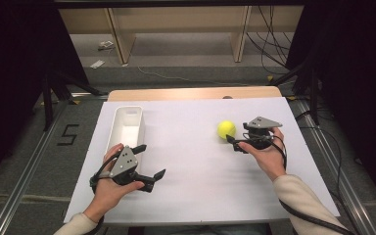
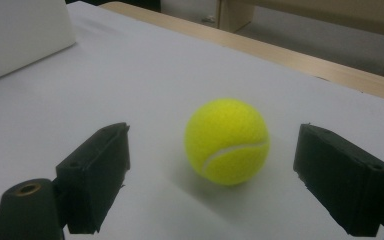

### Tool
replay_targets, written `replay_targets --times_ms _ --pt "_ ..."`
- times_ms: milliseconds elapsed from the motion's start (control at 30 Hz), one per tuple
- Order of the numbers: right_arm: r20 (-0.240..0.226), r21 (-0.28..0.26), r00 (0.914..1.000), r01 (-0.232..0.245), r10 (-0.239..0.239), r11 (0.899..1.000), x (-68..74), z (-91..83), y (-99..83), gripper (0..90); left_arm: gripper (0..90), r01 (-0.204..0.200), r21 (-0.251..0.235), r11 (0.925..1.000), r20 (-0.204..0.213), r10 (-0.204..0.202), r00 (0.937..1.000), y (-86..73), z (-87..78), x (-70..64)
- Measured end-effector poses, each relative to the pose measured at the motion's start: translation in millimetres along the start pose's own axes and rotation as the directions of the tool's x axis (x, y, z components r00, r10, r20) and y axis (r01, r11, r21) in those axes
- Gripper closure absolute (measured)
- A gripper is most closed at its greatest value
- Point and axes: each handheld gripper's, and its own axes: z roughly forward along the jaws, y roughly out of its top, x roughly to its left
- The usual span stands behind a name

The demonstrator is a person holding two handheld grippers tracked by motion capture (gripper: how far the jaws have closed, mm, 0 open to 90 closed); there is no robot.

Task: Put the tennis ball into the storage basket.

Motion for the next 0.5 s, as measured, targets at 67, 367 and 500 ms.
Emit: replay_targets --times_ms 67,367,500 --pt "0.007 0.002 1.0 -0.006 0.006 1.0 -0.5 3.5 1.4 15.4 0.0 -0.006 0.002 1.0 0.002 0.006 1.0 -0.2 -0.3 0.1" --pt "0.026 0.036 0.9997 0.0 -0.001 0.999 -6.2 15.7 0.9 15.3 0.0 -0.007 0.001 1.0 0.001 0.007 1.0 -0.3 -0.9 -0.6" --pt "0.029 0.047 0.9996 -0.002 0.0 0.999 -6.0 25.1 1.8 15.3 0.0 -0.01 0.002 0.9999 0.0 0.01 0.9999 -0.5 -0.8 -0.2"
